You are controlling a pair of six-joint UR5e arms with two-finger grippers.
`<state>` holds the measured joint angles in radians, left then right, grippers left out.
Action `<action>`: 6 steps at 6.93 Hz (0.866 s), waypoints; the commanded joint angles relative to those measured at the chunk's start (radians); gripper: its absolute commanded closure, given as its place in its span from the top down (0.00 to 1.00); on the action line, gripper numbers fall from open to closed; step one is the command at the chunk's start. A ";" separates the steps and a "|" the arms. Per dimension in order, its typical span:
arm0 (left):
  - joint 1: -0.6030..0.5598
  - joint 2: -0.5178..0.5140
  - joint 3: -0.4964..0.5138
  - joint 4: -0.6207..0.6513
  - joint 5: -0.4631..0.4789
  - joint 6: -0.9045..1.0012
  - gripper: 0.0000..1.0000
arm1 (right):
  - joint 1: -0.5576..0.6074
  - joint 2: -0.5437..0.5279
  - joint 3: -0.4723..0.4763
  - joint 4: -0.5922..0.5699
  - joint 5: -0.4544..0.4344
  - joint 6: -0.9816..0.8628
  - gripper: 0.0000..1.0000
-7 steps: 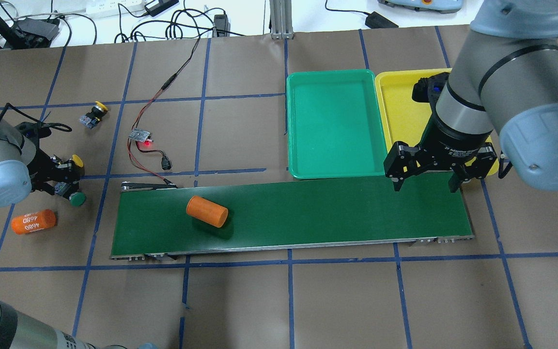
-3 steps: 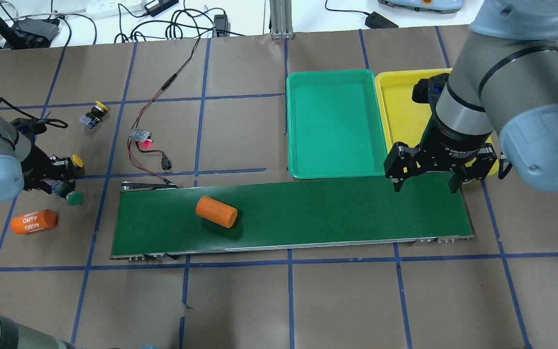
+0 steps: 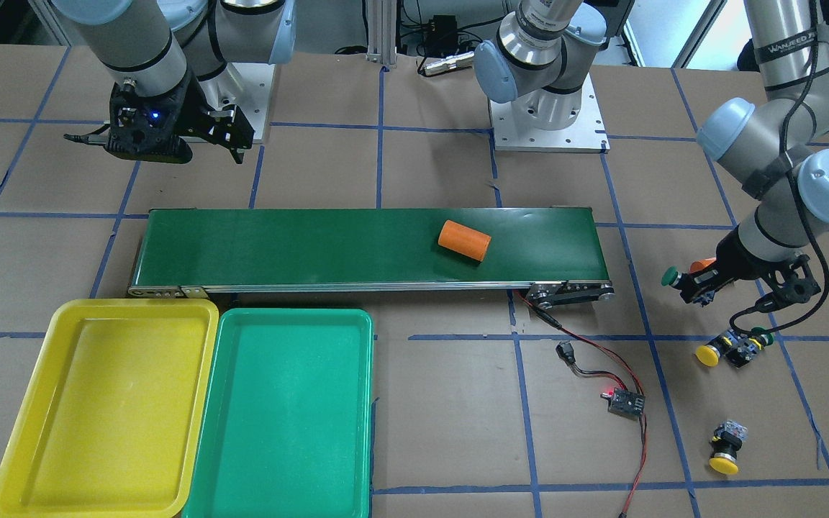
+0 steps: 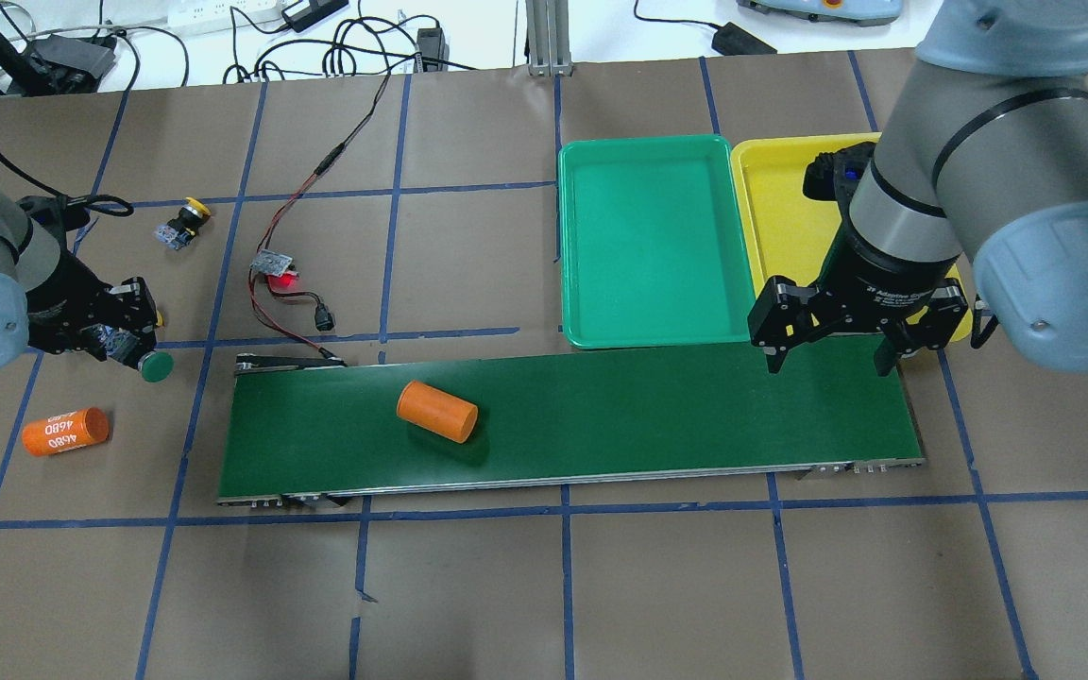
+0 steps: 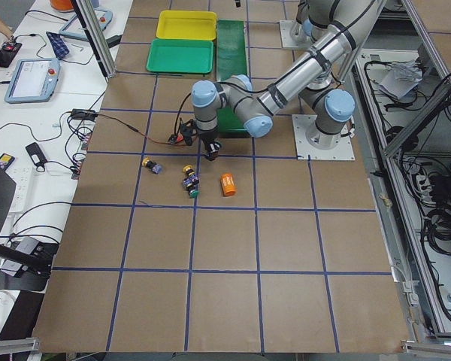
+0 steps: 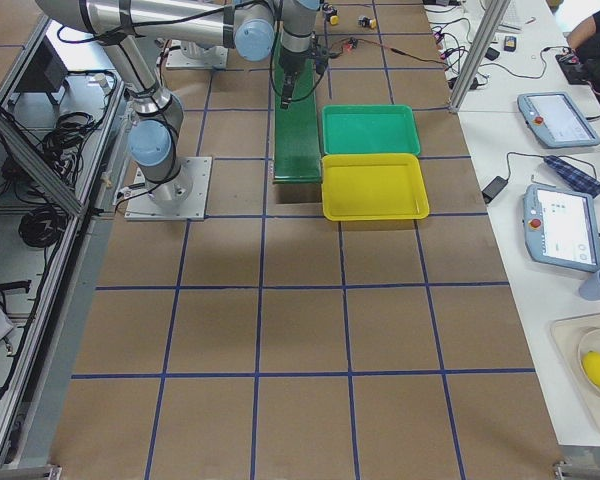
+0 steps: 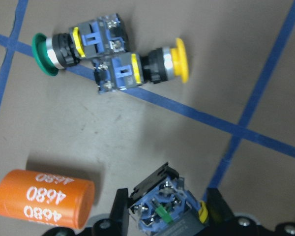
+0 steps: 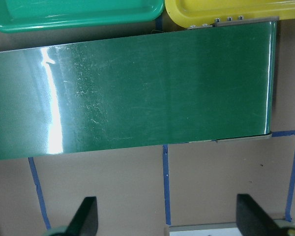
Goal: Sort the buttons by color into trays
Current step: 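Grasp the green-capped push button with the left gripper, then place the green-capped button on the belt and withdraw the left gripper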
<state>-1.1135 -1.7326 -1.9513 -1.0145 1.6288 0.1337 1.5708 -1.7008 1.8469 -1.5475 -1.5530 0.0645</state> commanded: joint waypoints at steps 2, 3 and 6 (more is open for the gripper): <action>-0.303 0.070 -0.009 -0.052 -0.018 0.101 0.00 | 0.000 0.000 0.000 0.001 -0.001 -0.002 1.00; -0.398 0.074 -0.061 -0.046 -0.015 0.099 0.00 | 0.000 0.001 0.000 0.000 -0.002 -0.002 1.00; -0.427 0.139 -0.156 -0.041 -0.024 0.122 0.00 | 0.000 0.000 0.000 0.003 -0.002 -0.002 1.00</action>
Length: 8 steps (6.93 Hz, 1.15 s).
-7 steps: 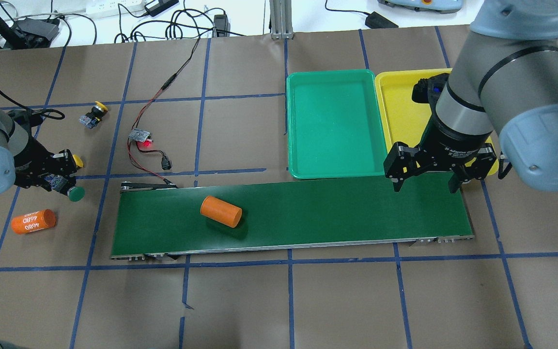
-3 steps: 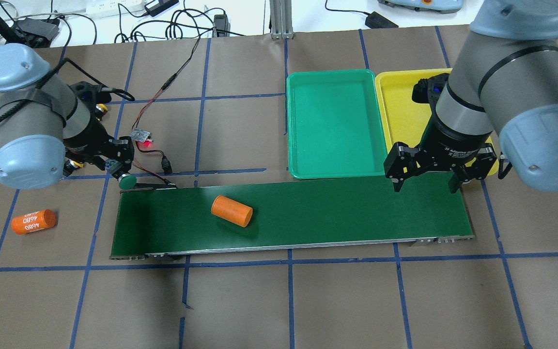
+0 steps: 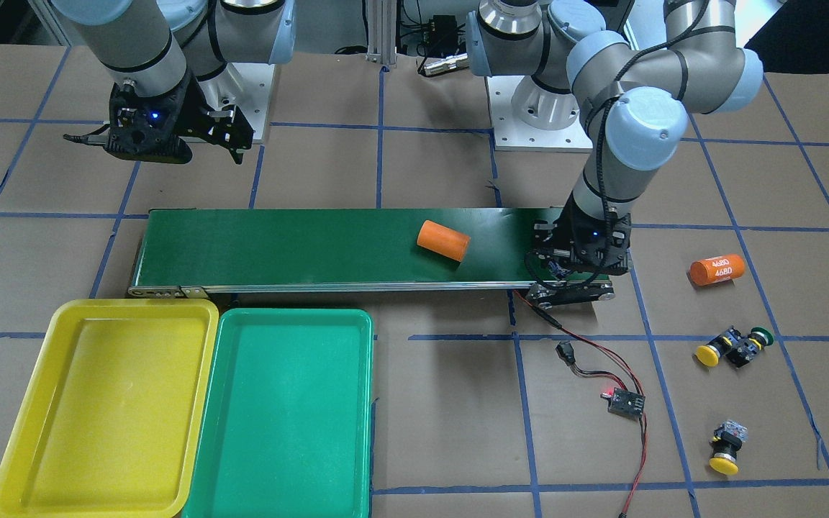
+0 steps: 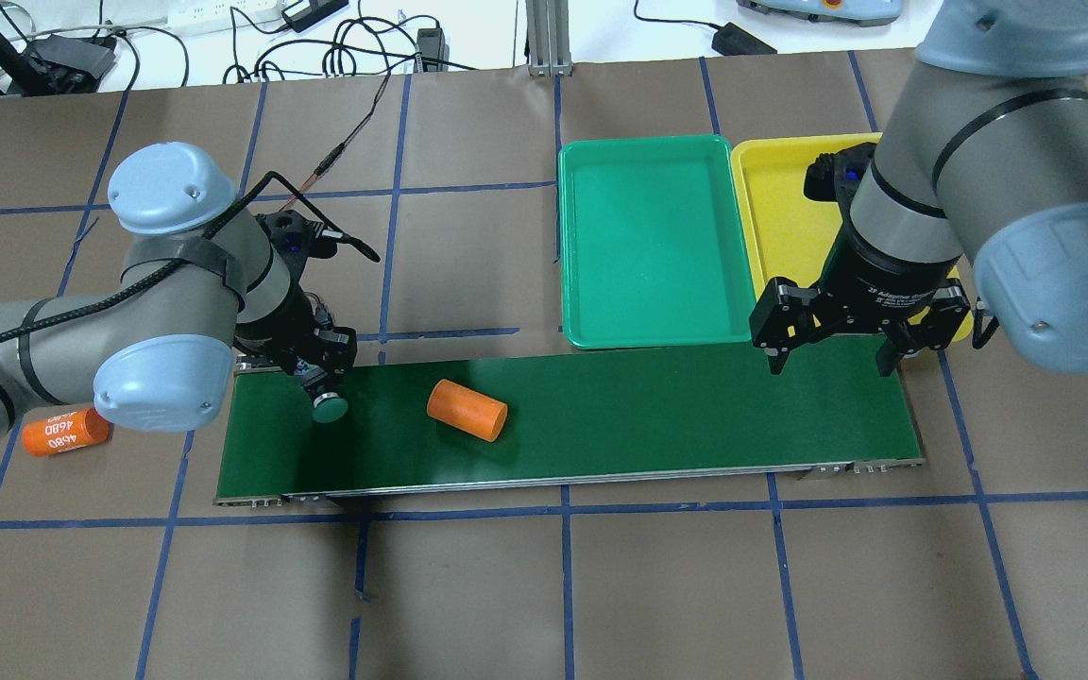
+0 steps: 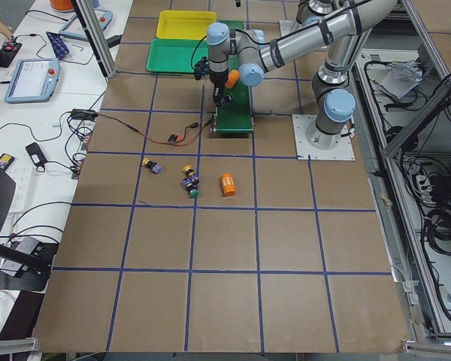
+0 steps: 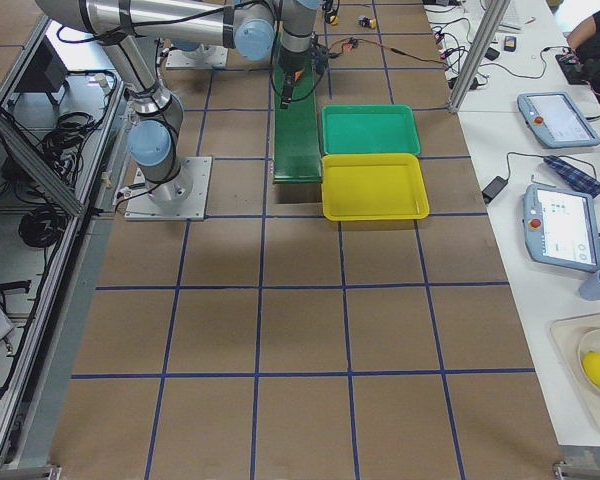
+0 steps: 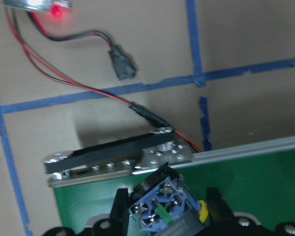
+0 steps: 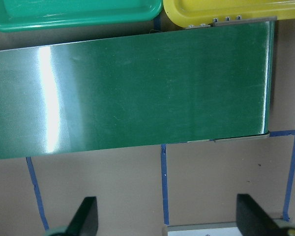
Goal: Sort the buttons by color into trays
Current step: 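Place the green-capped button on the belt and withdraw the left gripper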
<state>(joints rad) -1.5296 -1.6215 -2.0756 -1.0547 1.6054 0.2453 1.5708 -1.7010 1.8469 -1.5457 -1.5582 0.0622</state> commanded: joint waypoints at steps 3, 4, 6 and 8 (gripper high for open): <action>0.008 0.032 -0.035 0.042 0.007 0.089 1.00 | 0.000 0.000 0.000 0.001 -0.003 0.001 1.00; 0.031 0.032 0.024 0.022 0.013 0.088 1.00 | 0.000 0.001 0.000 0.002 -0.005 0.001 1.00; 0.255 -0.044 0.179 -0.068 0.001 0.215 1.00 | 0.000 0.003 -0.002 -0.008 0.003 0.005 1.00; 0.508 -0.121 0.187 -0.051 -0.001 0.471 1.00 | 0.000 0.003 -0.003 -0.011 0.001 0.005 1.00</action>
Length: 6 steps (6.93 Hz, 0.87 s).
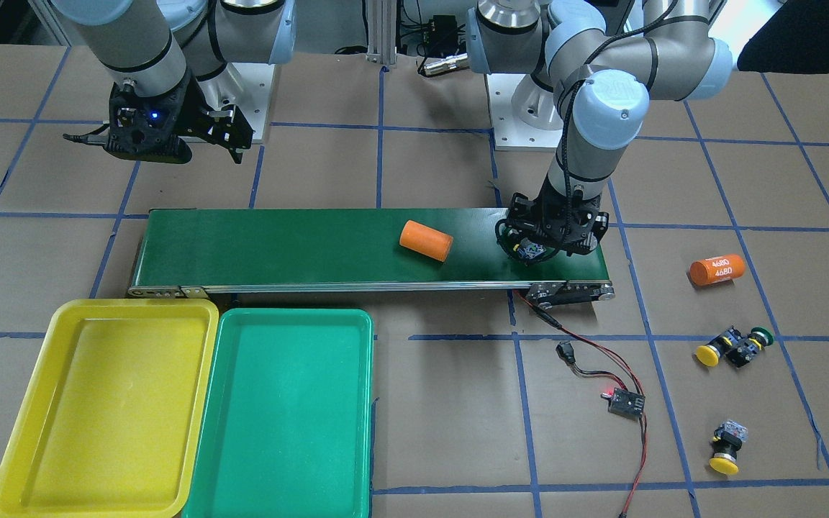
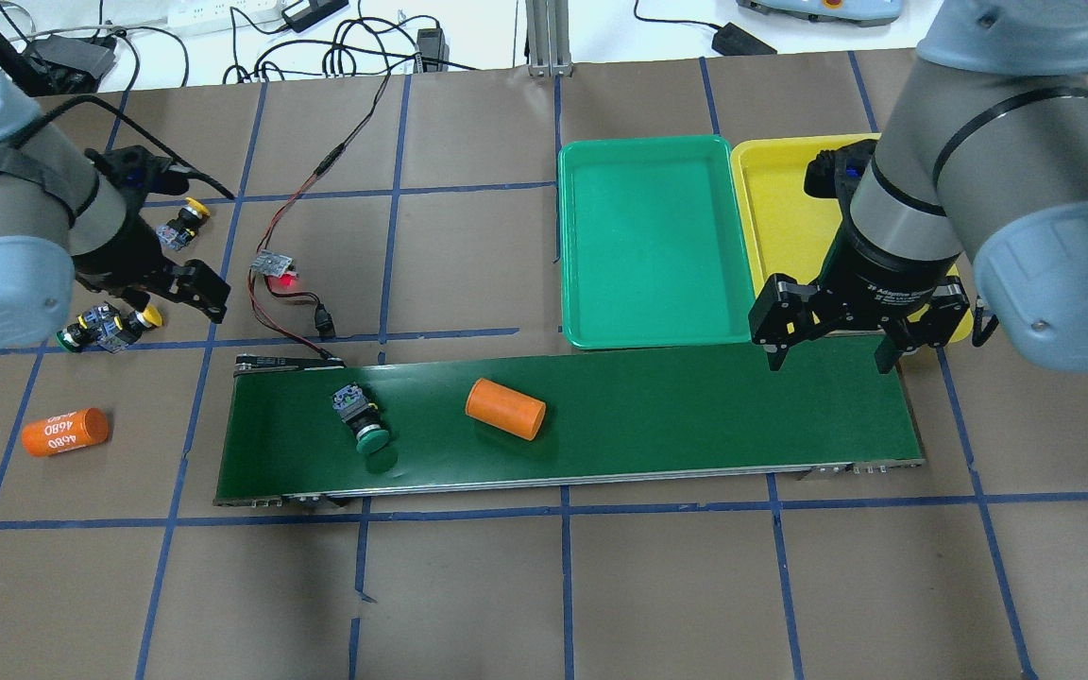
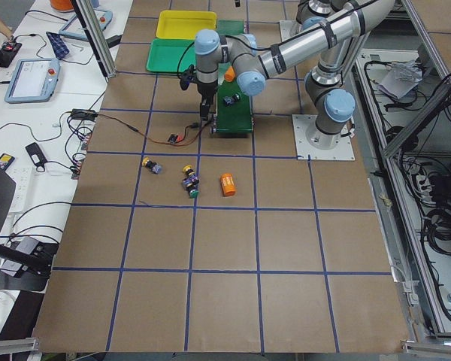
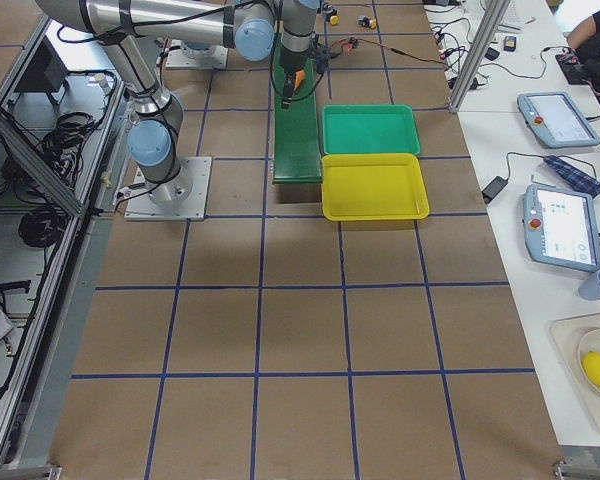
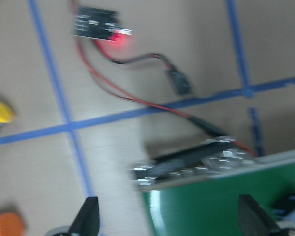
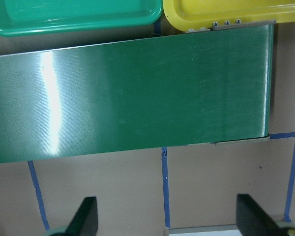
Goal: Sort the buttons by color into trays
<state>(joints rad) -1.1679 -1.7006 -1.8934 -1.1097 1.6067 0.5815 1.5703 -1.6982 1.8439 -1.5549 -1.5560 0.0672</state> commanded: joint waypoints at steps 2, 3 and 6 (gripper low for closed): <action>0.301 -0.080 -0.030 0.004 0.001 0.427 1.00 | -0.001 0.000 -0.005 -0.043 0.002 0.013 1.00; 0.329 -0.102 -0.064 0.034 0.009 0.580 1.00 | -0.001 0.000 -0.005 -0.072 0.002 0.014 1.00; 0.340 -0.161 -0.203 0.313 0.013 0.733 1.00 | 0.000 -0.005 0.000 -0.070 -0.013 0.199 1.00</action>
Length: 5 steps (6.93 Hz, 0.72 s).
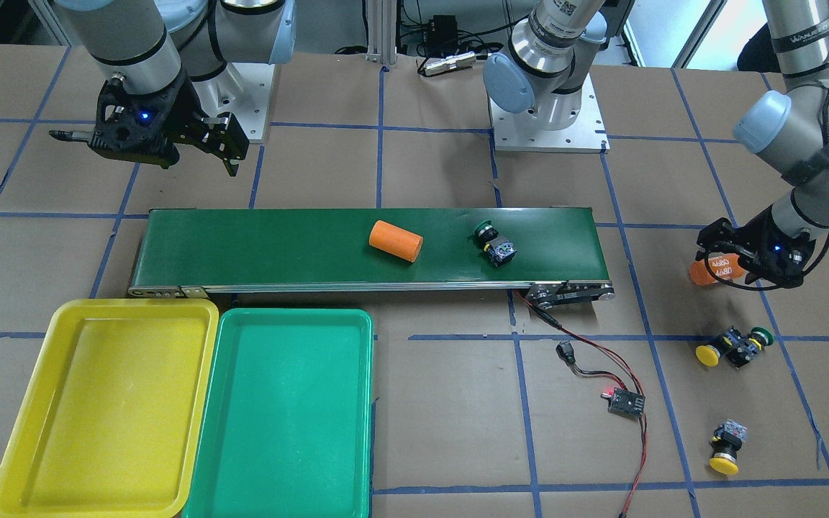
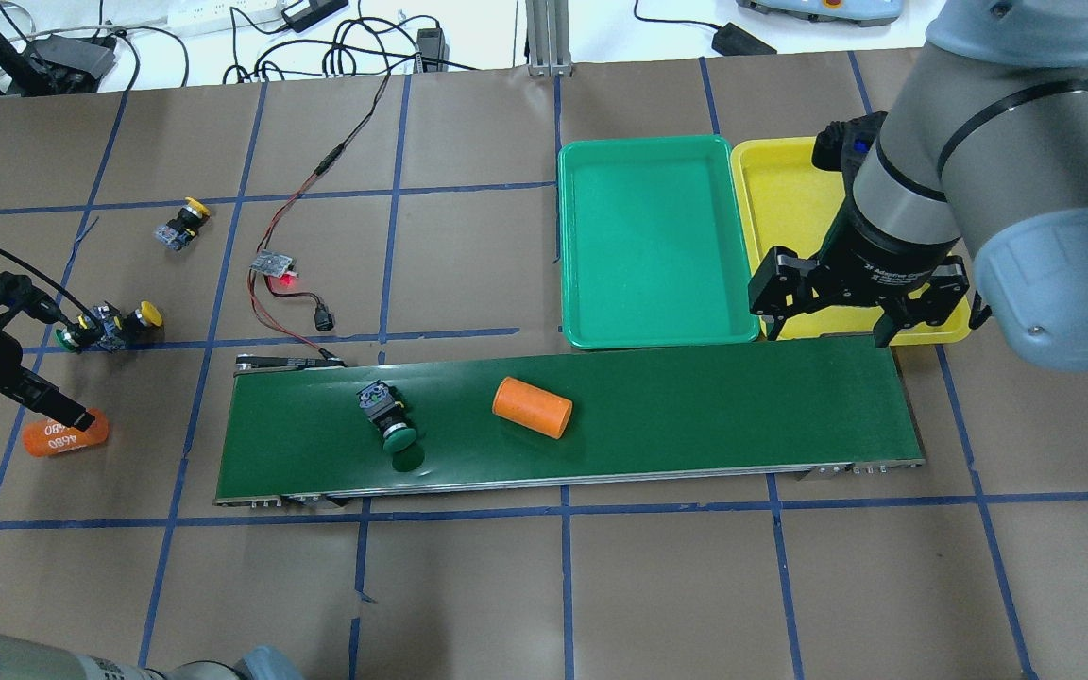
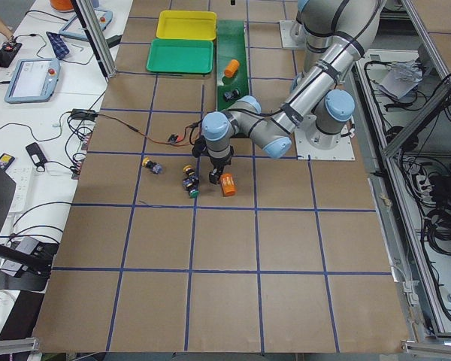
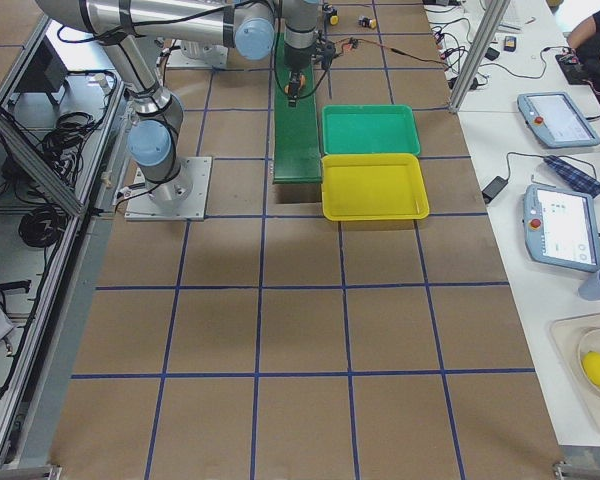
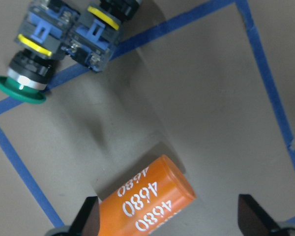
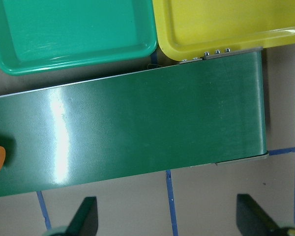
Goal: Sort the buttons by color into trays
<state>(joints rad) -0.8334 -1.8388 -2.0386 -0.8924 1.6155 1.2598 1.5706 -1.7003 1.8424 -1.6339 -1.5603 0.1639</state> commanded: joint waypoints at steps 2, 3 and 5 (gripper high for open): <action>0.017 -0.045 -0.106 0.260 0.000 0.088 0.43 | 0.002 -0.045 0.004 0.006 0.006 0.260 1.00; 0.020 -0.019 -0.115 0.247 0.004 0.092 0.19 | 0.003 -0.048 0.004 -0.003 0.011 0.320 1.00; 0.017 0.045 -0.100 0.089 -0.008 0.012 0.05 | 0.005 -0.050 0.004 0.002 0.009 0.390 1.00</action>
<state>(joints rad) -0.8145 -1.8356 -2.1436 -0.7241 1.6137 1.3222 1.5746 -1.7487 1.8466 -1.6340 -1.5511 0.5173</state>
